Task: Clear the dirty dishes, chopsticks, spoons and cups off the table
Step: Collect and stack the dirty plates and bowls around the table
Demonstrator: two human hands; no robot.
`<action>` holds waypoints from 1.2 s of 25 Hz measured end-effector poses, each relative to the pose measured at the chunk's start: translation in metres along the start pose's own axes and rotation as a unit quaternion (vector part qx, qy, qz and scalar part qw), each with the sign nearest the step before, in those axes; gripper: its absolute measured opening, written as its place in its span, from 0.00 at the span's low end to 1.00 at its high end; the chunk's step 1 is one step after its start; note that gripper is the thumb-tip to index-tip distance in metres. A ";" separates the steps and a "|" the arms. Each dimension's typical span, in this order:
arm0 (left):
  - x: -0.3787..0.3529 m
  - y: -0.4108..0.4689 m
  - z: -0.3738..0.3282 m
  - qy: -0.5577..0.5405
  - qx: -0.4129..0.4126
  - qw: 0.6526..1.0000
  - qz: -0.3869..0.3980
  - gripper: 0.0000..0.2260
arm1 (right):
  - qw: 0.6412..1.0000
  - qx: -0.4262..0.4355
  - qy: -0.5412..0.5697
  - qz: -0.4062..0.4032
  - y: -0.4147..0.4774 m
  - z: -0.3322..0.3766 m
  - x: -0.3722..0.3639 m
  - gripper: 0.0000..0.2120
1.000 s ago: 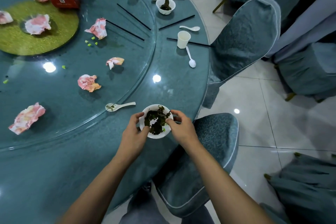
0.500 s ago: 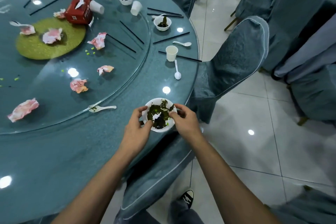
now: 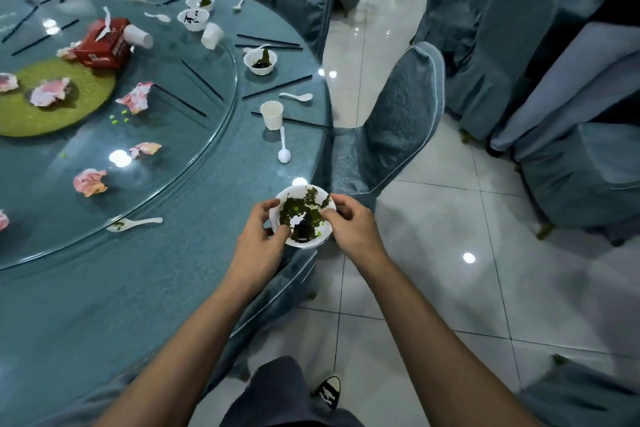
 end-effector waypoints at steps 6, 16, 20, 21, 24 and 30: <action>-0.054 0.020 -0.026 -0.006 0.005 1.000 0.019 0.19 | 0.999 -0.003 0.008 -0.041 0.022 -0.002 0.060 0.12; -0.131 0.105 -0.065 0.006 0.007 0.999 0.031 0.21 | 0.998 0.004 -0.004 -0.056 0.106 0.014 0.137 0.12; -0.150 0.146 -0.095 0.008 0.010 1.000 0.024 0.21 | 0.999 -0.010 -0.007 -0.037 0.154 0.034 0.156 0.19; -0.156 0.158 -0.103 0.005 0.008 1.000 0.023 0.21 | 0.999 -0.010 -0.005 -0.034 0.167 0.040 0.161 0.21; -0.170 0.187 -0.122 0.003 -0.001 1.000 0.023 0.20 | 0.999 -0.003 -0.013 -0.035 0.197 0.055 0.177 0.21; -0.196 0.226 -0.155 0.008 -0.007 1.000 0.009 0.20 | 0.999 0.008 -0.011 -0.037 0.244 0.078 0.208 0.14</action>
Point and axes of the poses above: each hand's wrist, its own y-axis towards the middle knuckle, its own x-axis out of the back of the hand, z = x × y, the point moved 1 cm from there along y, towards the middle knuckle, and after that the axes turned 1 degree about z, right-handed, at the moved point
